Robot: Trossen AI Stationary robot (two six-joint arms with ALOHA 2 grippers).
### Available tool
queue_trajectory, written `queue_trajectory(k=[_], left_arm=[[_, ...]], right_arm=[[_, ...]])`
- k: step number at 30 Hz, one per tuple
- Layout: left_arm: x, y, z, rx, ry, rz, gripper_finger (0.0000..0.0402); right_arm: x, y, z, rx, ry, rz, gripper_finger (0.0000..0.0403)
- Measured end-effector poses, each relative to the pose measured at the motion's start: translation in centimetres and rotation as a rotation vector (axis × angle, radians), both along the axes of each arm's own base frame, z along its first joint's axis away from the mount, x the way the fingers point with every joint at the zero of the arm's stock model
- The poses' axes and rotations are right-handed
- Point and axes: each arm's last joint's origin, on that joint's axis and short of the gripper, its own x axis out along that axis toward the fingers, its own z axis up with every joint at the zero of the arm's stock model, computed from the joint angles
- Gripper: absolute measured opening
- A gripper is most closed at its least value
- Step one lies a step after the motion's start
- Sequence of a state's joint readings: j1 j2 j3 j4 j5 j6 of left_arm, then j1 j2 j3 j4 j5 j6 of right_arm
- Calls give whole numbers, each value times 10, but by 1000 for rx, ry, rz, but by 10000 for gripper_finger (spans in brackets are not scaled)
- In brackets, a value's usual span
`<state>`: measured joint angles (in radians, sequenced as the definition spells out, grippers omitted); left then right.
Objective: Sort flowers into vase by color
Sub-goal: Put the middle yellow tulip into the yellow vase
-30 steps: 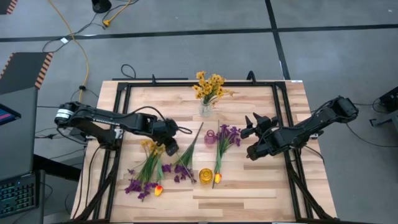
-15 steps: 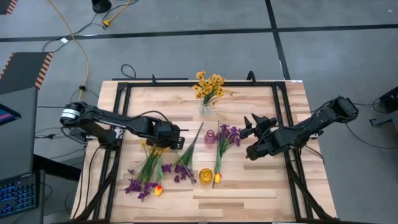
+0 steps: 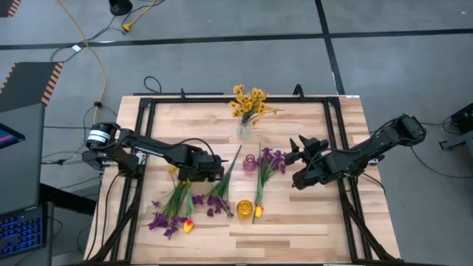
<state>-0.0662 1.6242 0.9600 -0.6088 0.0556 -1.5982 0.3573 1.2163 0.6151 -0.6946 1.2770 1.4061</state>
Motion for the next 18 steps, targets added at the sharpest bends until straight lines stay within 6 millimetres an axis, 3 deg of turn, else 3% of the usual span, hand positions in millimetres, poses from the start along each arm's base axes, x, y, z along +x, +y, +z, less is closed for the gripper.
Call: queue_trajectory(k=[18], left_arm=[[3, 2, -7, 45, 15, 69, 178]], right_arm=[[0, 0, 0, -1, 1, 0, 219]])
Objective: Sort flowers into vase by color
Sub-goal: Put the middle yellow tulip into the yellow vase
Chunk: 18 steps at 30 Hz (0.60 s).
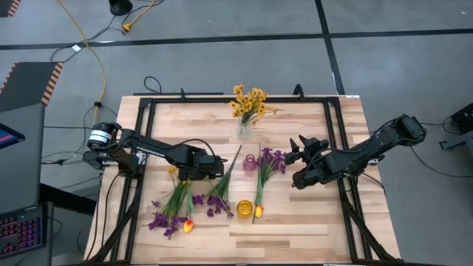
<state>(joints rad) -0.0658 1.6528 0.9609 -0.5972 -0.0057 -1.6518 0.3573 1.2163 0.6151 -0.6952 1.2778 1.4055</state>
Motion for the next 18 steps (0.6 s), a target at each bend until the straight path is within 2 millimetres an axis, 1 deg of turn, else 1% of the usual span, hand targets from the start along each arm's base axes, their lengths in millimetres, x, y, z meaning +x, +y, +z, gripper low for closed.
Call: queue_trajectory(k=[4, 7, 10, 18], left_arm=[[3, 0, -6, 6, 0, -16, 177], [3, 0, -6, 19, 4, -38, 164], [3, 0, -6, 28, 8, -38, 132], [2, 1, -6, 73, 9, -51, 25]], right_arm=[[0, 0, 0, -1, 2, 0, 219], [0, 0, 0, -2, 3, 0, 219], [0, 0, 0, -2, 4, 0, 219], [0, 0, 0, -2, 4, -1, 219]])
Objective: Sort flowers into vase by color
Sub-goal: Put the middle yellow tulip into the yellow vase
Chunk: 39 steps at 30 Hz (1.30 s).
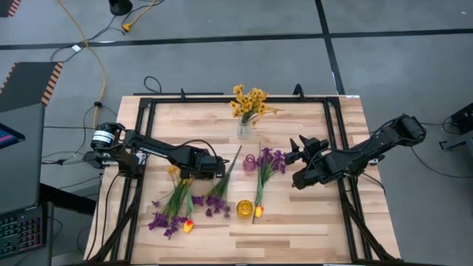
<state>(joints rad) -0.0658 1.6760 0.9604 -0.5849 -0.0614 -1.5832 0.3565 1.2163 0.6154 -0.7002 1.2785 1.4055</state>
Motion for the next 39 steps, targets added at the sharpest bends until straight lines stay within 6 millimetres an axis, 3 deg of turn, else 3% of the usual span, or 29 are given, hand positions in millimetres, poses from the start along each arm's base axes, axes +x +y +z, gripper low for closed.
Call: queue_trajectory(k=[3, 15, 29, 39], left_arm=[[0, 0, 0, 8, 1, -15, 6], [-1, 1, 3, 50, -9, -56, 2], [-27, 12, 78, 447, -239, -94, 2], [-51, 0, 116, 866, -262, -160, 2]], right_arm=[[0, 0, 0, 0, 0, 0, 219], [0, 0, 0, 0, 0, 0, 219], [0, 0, 0, 13, 4, 4, 219], [0, 0, -1, 25, 7, 7, 219]])
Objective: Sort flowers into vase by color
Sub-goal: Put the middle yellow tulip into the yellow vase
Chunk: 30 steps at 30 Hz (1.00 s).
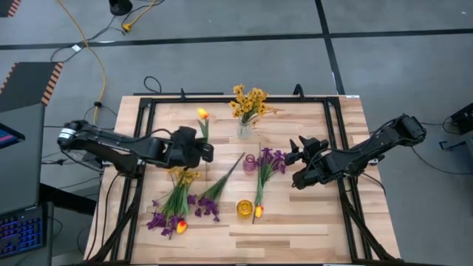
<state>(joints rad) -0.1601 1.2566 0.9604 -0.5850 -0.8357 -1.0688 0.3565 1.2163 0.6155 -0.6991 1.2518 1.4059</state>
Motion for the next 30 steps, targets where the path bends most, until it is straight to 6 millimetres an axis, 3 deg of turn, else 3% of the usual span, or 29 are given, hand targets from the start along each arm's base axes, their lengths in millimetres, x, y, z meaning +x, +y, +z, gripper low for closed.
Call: queue_trajectory(k=[6, 12, 24, 30], left_arm=[[-5, -9, 7, 219, 38, 27, 2], [-2, -20, 12, 278, 39, -43, 2], [14, -60, 42, 345, -160, -424, 2], [32, -83, 41, 415, -248, -595, 2]], right_arm=[[0, 0, 0, 0, 0, 0, 219], [0, 0, 0, 0, 0, 0, 219], [0, 0, 0, 2, -5, 0, 219], [0, 0, 0, 6, -4, 1, 219]])
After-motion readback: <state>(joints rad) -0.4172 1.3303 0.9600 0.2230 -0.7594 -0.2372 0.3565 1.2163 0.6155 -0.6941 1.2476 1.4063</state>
